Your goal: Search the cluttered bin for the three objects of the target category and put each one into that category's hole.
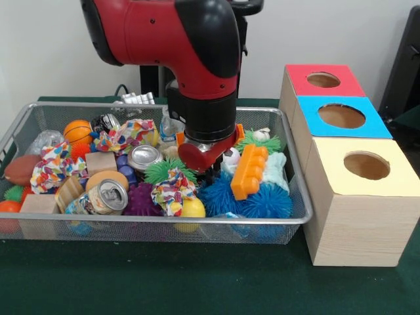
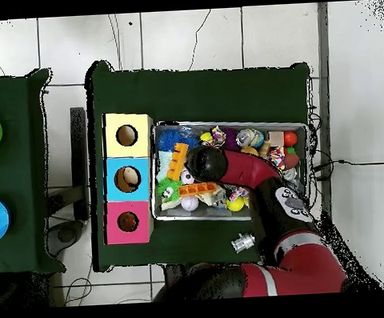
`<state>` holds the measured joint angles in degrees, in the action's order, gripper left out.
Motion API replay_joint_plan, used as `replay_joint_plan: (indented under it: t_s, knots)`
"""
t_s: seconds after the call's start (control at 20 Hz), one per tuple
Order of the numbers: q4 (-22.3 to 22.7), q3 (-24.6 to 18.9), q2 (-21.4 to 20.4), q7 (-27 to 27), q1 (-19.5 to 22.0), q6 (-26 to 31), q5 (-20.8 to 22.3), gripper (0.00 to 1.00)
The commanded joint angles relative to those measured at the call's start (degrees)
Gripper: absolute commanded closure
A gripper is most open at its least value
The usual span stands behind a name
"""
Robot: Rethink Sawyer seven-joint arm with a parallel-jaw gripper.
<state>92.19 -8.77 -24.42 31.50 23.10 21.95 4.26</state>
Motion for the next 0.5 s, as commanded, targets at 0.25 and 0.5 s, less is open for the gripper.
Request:
replay_joint_plan:
  t_s: [0.25,0.5]
  knots:
    - [6.1,-15.9,2.4,9.2,10.0,-3.8,-0.8,1.00]
    - [6.8,-12.9,-4.3,12.3,8.2,3.8,-2.1,1.00]
